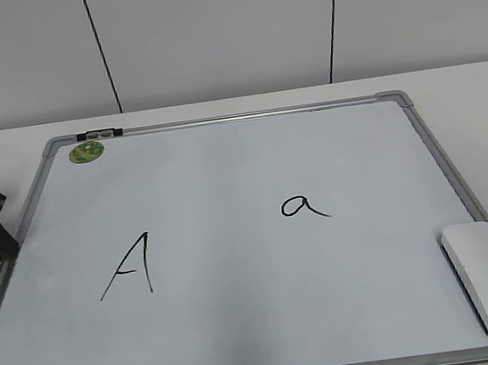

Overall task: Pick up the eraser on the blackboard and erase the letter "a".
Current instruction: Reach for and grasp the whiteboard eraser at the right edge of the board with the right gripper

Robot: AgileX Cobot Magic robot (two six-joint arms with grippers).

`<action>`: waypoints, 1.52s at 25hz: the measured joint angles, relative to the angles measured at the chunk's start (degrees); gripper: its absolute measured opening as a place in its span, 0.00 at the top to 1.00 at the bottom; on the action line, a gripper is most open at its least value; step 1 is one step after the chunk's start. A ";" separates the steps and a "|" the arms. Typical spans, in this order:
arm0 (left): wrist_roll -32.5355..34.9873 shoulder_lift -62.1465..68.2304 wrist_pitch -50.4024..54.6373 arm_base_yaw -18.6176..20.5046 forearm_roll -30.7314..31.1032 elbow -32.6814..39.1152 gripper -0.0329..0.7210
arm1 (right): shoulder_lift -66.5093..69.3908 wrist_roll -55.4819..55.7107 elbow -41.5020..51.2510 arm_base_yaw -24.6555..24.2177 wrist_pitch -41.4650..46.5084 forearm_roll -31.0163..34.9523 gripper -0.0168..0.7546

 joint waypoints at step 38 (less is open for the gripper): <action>-0.07 0.00 0.10 0.00 0.00 0.00 0.89 | 60.49 19.12 -2.77 10.42 -10.57 -9.88 0.16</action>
